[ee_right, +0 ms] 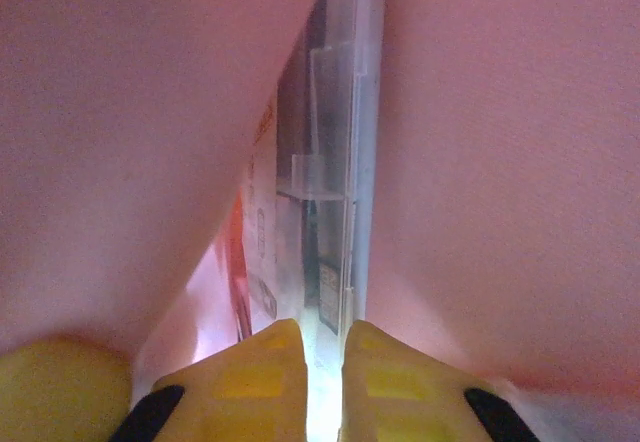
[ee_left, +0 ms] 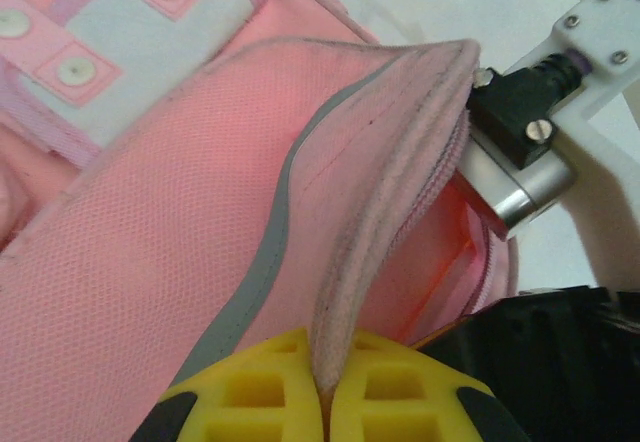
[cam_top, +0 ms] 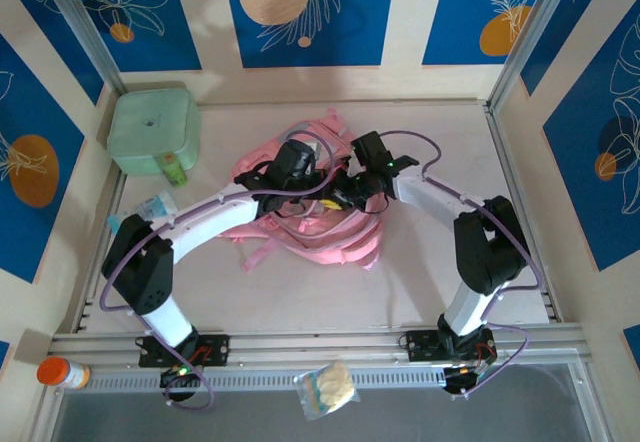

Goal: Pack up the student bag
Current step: Place the loose stationery in the student bag, then close the student bag at the center of the table.

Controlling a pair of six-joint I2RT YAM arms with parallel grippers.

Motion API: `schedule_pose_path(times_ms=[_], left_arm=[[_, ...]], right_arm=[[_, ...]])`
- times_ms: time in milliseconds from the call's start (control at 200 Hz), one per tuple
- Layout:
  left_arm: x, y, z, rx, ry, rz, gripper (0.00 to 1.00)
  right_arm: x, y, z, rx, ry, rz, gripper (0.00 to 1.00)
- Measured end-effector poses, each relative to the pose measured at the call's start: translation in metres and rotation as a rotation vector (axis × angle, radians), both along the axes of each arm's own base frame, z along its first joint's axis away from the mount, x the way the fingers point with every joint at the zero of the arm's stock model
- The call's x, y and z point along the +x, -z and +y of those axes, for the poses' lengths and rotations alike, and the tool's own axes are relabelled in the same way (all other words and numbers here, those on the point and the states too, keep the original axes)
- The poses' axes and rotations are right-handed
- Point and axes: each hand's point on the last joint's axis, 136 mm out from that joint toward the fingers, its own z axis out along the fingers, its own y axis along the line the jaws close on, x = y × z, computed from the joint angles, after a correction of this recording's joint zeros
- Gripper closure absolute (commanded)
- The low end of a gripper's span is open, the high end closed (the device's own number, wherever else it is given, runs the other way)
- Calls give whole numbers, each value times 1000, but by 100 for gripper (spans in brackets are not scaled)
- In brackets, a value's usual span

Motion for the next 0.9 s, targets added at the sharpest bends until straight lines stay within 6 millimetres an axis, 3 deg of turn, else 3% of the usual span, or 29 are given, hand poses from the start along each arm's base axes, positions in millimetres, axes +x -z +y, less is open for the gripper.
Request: schedule_pose_path(times_ms=[255, 435, 555, 675, 900], left_arm=[[-1, 0, -1, -9, -6, 5, 100], [-1, -2, -4, -25, -6, 6, 100], [-1, -3, -4, -34, -13, 9, 100], [-1, -3, -4, -36, -16, 11, 100], [-2, -1, -7, -43, -13, 22, 100]], right_arm=[[-1, 15, 9, 79, 20, -1, 92], [-8, 0, 4, 75, 27, -51, 91], [-9, 2, 4, 73, 30, -50, 90], [-13, 2, -12, 50, 57, -59, 87], [-3, -27, -51, 64, 130, -135, 87]])
